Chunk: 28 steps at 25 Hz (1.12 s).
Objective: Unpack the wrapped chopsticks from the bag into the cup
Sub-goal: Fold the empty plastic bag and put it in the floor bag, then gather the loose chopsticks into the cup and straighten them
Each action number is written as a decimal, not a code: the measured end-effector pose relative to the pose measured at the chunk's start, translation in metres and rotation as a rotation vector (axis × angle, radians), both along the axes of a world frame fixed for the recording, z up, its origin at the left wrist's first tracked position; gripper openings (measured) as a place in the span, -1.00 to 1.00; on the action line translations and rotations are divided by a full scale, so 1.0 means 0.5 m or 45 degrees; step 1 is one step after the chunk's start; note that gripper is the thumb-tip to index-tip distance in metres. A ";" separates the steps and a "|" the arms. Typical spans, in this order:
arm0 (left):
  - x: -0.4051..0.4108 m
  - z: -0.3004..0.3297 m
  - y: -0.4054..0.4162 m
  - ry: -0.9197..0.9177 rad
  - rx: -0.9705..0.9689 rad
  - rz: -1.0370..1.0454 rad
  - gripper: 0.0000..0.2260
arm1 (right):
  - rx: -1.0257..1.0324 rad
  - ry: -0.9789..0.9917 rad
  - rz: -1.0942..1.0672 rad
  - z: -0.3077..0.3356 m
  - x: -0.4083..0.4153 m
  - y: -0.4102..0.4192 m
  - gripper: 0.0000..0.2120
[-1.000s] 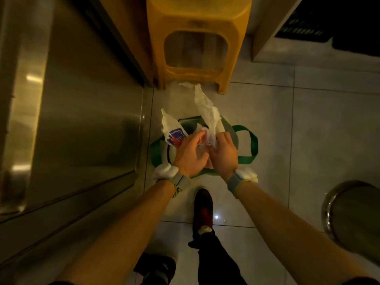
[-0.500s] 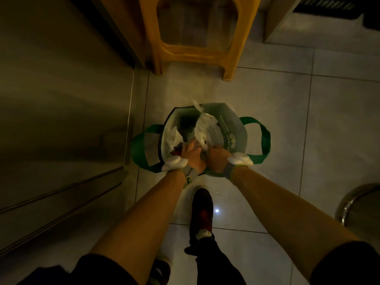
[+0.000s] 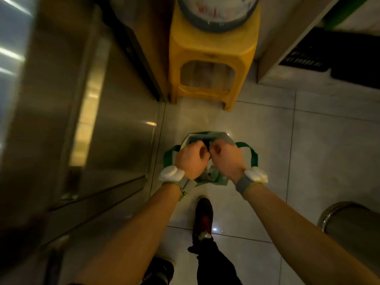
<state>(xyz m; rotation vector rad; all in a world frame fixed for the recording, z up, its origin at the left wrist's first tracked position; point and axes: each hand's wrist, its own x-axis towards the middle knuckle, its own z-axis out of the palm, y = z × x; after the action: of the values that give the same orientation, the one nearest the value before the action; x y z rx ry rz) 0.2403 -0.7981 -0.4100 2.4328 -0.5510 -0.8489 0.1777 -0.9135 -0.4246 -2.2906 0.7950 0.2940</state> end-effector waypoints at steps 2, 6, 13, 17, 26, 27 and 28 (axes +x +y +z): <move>0.014 0.138 0.026 -0.034 -0.106 0.069 -0.78 | 0.019 -0.152 -0.018 0.133 0.015 0.018 -0.84; 0.047 0.448 0.127 -0.262 -0.220 0.088 -0.76 | -0.054 -0.374 0.188 0.457 0.073 0.091 -0.81; 0.021 0.811 0.424 -0.456 -0.273 0.525 -0.69 | -0.095 -0.698 0.532 0.830 0.097 0.351 -0.64; -0.058 0.891 0.638 -0.541 -0.251 0.849 -0.63 | 0.017 -0.741 0.826 0.904 0.074 0.564 -0.55; -0.277 0.945 1.097 -0.640 -0.207 1.442 -0.64 | 0.199 -0.791 1.247 0.951 0.002 1.014 -0.52; -0.304 0.942 1.140 -0.635 -0.182 1.486 -0.64 | 0.207 -0.779 1.297 0.944 -0.006 1.061 -0.52; -0.320 0.942 1.166 -0.624 -0.158 1.497 -0.64 | 0.214 -0.767 1.318 0.939 -0.009 1.088 -0.52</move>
<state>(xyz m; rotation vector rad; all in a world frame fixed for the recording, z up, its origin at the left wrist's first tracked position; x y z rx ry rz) 0.0803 -0.2149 0.0612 2.2618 0.6453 0.2645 0.1732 -0.3696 0.0449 -2.2409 -0.7219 0.0879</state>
